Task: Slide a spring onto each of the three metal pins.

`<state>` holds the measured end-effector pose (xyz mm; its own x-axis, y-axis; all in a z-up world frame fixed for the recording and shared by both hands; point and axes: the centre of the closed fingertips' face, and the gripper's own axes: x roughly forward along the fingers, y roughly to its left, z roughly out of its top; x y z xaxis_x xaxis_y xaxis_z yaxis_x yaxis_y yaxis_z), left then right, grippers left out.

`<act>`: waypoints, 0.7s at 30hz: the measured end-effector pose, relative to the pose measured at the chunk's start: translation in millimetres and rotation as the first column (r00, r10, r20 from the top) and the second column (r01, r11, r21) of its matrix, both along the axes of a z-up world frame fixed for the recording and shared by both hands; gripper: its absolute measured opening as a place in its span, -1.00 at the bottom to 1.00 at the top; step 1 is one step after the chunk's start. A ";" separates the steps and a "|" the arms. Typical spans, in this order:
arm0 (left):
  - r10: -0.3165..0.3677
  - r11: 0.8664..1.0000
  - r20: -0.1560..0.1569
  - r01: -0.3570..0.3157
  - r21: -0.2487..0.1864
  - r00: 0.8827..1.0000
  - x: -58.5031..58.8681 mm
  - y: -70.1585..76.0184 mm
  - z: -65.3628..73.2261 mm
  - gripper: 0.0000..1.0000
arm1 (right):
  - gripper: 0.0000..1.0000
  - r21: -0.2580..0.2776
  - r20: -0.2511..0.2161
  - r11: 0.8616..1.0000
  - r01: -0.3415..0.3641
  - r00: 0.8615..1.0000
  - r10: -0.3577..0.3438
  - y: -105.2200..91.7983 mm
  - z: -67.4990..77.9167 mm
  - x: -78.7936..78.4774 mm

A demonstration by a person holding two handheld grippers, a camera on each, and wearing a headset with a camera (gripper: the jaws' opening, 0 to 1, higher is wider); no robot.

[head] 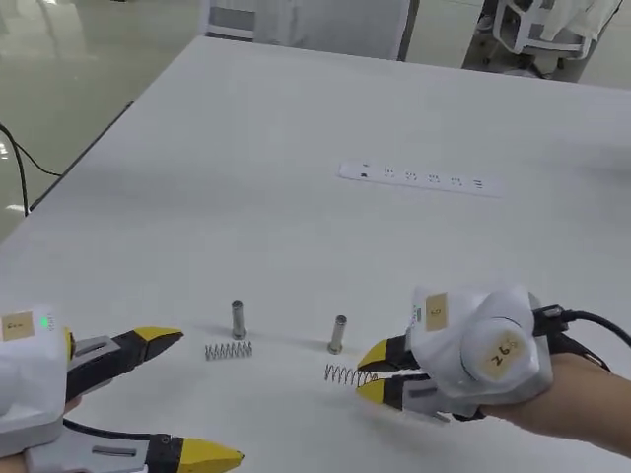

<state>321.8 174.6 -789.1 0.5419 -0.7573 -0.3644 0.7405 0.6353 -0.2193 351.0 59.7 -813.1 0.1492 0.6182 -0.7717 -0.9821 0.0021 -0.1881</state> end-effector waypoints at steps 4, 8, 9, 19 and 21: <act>-0.027 1.000 -0.015 0.027 -0.007 1.000 -3.3 -4.6 -1.3 0.64 | -0.85 0.001 -0.001 1.000 -0.007 1.000 0.007 -3.0 3.0 -4.2; -0.059 0.998 -0.021 0.059 -0.010 0.998 -6.4 -12.4 -2.8 0.56 | -0.85 -0.003 0.006 1.000 -0.017 1.000 0.017 -5.8 5.8 -9.4; -0.069 0.998 -0.024 0.069 -0.010 0.997 -7.1 -15.0 -4.4 0.55 | -0.85 -0.002 0.003 1.000 -0.019 1.000 0.019 -6.0 6.2 -11.4; -0.155 0.988 -0.025 0.155 -0.001 0.988 -5.9 -36.0 -9.8 0.40 | -0.85 0.001 -0.004 0.999 -0.034 0.999 0.034 -5.3 9.1 -23.2; -0.164 0.986 -0.019 0.164 -0.004 0.986 -3.2 -39.7 -7.8 0.40 | -0.85 0.000 -0.005 0.999 -0.032 0.999 0.032 -5.4 8.6 -24.1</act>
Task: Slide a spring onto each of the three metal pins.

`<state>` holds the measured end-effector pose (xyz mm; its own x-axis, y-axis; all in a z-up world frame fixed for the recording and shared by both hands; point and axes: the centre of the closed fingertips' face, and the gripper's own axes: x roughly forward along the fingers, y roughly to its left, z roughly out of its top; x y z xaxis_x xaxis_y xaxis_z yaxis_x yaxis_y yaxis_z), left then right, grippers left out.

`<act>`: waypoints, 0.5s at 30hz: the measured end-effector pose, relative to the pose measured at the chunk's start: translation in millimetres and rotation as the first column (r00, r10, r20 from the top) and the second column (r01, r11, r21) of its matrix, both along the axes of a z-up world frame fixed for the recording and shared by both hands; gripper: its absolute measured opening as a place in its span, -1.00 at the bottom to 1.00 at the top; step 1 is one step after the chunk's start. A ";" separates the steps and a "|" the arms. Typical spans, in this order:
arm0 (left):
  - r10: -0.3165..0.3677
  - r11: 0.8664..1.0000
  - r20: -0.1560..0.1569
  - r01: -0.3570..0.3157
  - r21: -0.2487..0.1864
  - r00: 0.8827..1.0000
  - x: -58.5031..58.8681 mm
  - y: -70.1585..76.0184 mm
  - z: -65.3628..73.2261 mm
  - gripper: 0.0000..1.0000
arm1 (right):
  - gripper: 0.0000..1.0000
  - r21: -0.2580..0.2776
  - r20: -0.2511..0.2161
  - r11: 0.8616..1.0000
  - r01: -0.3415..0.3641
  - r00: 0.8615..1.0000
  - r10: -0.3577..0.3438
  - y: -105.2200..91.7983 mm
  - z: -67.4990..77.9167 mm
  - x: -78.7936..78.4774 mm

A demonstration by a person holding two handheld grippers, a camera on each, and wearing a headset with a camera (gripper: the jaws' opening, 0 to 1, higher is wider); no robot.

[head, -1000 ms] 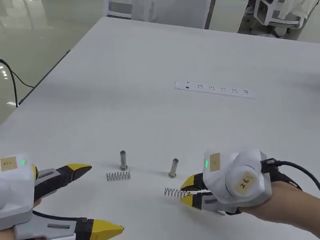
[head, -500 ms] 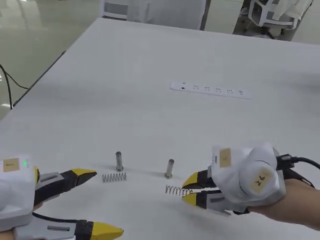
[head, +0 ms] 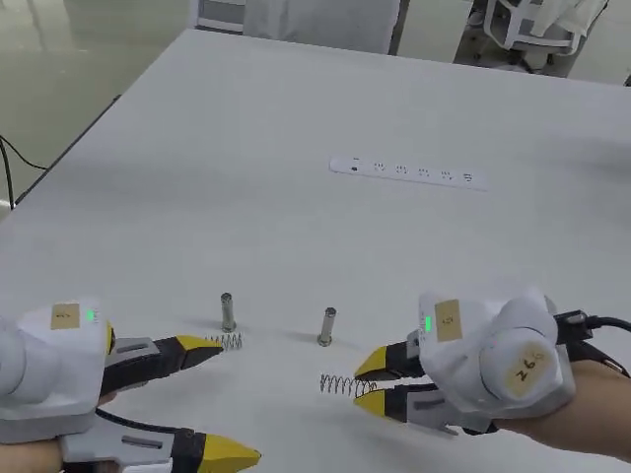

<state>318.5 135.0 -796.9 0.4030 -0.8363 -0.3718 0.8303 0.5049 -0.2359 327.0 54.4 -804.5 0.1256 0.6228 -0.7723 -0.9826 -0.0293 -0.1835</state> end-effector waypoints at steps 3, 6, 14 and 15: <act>-0.020 1.000 0.006 0.020 -0.011 1.000 2.0 -7.8 4.7 0.37 | -0.85 -0.003 0.000 1.000 -0.001 1.000 0.001 -0.2 -1.1 -1.4; -0.044 0.999 0.007 0.044 -0.015 0.999 2.7 -16.9 5.9 0.33 | -0.85 -0.002 0.001 1.000 0.000 1.000 0.000 0.3 -1.1 -2.4; -0.104 0.994 0.017 0.105 -0.041 0.994 4.2 -44.3 8.4 0.09 | -0.85 0.012 0.000 1.000 -0.001 1.000 0.001 4.8 3.2 -3.3; -0.112 0.993 0.019 0.113 -0.042 0.994 3.9 -46.3 8.8 0.07 | -0.85 0.013 0.003 1.000 -0.004 1.000 0.004 5.3 3.7 -3.3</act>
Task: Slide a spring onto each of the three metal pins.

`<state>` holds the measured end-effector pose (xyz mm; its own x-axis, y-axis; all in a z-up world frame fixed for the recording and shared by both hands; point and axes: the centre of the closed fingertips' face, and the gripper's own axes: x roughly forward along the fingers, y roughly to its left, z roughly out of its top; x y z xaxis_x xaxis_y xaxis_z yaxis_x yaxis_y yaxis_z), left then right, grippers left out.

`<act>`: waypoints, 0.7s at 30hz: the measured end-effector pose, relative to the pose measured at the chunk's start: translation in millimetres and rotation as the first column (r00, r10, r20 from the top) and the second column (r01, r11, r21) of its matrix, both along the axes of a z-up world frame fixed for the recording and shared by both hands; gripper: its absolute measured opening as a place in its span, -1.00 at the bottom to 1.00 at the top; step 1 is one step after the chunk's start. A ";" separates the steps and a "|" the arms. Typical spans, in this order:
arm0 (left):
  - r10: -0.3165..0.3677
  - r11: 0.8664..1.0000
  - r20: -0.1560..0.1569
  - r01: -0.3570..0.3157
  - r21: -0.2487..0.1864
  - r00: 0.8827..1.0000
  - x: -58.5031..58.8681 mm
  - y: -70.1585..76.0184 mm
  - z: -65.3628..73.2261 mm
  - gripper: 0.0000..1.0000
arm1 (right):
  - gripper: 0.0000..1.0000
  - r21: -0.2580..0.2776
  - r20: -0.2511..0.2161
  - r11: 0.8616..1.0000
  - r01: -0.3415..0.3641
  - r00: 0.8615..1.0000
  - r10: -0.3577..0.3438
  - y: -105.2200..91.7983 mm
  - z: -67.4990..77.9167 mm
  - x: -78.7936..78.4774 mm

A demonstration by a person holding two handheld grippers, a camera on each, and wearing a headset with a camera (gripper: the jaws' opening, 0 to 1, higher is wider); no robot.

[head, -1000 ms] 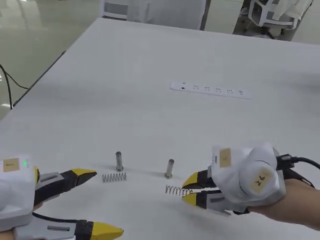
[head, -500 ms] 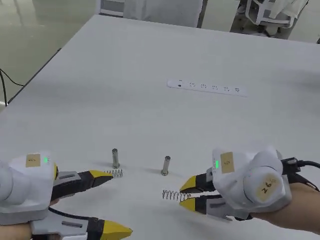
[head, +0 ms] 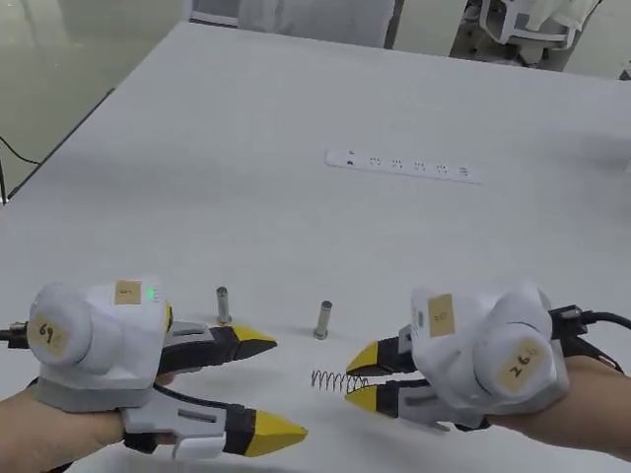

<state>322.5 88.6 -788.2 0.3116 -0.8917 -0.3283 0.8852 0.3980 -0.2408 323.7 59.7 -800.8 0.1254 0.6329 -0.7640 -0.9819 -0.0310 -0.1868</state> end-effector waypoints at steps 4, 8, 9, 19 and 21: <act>-0.017 1.000 0.008 0.017 -0.013 1.000 3.7 -6.8 3.2 -0.05 | -0.85 0.001 -0.001 1.000 -0.008 1.000 0.008 1.1 0.2 -1.0; -0.037 0.999 0.018 0.037 -0.027 0.999 5.2 -15.9 5.0 -0.19 | -0.85 0.002 0.006 1.000 -0.013 1.000 0.013 1.7 1.0 -1.4; -0.040 0.999 0.018 0.041 -0.027 0.999 5.0 -16.8 4.8 -0.20 | -0.85 0.004 0.007 1.000 -0.015 1.000 0.015 1.9 1.5 -1.5; -0.073 0.997 0.033 0.074 -0.027 0.997 6.3 -26.7 3.4 -0.48 | -0.85 0.013 0.014 1.000 -0.016 1.000 0.016 0.6 6.9 -1.0; -0.077 0.996 0.034 0.078 -0.031 0.996 6.3 -27.6 4.3 -0.56 | -0.85 0.013 0.014 1.000 -0.015 1.000 0.015 -0.1 7.2 -0.9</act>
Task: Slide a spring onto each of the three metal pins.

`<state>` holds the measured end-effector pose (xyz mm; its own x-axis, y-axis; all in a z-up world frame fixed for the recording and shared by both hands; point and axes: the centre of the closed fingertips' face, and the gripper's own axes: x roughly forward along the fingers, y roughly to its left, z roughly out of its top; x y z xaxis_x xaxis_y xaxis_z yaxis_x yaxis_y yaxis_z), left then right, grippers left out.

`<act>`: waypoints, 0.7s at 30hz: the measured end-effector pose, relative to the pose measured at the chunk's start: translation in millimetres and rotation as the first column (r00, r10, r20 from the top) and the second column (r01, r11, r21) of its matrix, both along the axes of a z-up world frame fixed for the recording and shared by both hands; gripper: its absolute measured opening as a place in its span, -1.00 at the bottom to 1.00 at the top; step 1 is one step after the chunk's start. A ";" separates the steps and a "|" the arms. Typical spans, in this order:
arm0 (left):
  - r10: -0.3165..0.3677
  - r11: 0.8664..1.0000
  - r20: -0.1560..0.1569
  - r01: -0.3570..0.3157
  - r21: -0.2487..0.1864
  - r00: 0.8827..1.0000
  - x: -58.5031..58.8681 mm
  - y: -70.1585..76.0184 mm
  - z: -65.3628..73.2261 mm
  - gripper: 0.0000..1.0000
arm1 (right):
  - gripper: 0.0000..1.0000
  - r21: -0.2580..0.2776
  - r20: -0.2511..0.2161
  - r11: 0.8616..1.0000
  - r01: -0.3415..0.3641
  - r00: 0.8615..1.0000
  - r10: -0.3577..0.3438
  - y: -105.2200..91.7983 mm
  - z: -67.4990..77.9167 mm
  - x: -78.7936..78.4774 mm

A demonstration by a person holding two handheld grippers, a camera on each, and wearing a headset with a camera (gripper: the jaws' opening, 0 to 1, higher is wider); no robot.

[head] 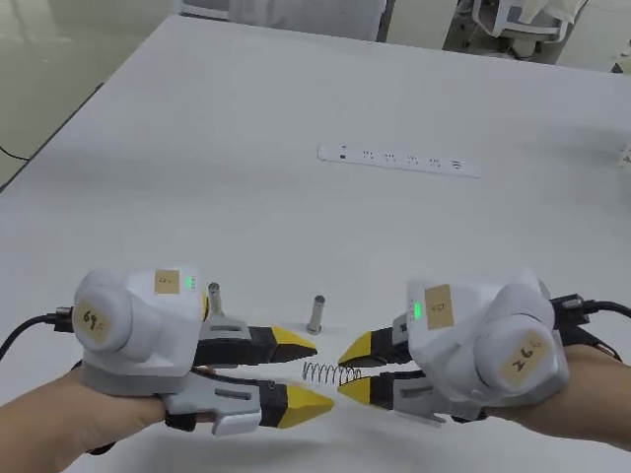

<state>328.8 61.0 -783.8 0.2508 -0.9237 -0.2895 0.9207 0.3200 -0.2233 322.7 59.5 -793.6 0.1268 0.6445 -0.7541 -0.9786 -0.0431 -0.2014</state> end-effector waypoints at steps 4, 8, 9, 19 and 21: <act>-0.007 1.000 0.008 0.007 -0.001 1.000 0.9 -2.7 1.6 -0.62 | -0.85 0.004 0.004 1.000 -0.003 1.000 0.003 -0.1 1.6 -0.3; -0.017 1.000 0.015 0.017 -0.001 1.000 0.6 -4.6 2.3 -0.69 | -0.85 0.011 0.004 1.000 -0.005 1.000 0.005 1.2 3.4 -0.3; -0.020 1.000 0.015 0.020 -0.002 1.000 0.3 -4.9 2.4 -0.75 | -0.85 0.011 0.005 1.000 -0.006 1.000 0.006 1.3 3.7 -0.4; -0.041 0.999 0.041 0.041 0.007 0.998 -1.5 -6.6 4.2 -0.91 | -0.85 0.012 0.006 1.000 -0.018 1.000 0.018 0.9 5.6 -1.9; -0.047 0.999 0.045 0.046 0.009 0.998 -1.9 -6.5 4.7 -0.92 | -0.85 0.012 0.007 1.000 -0.018 1.000 0.018 1.0 6.0 -1.9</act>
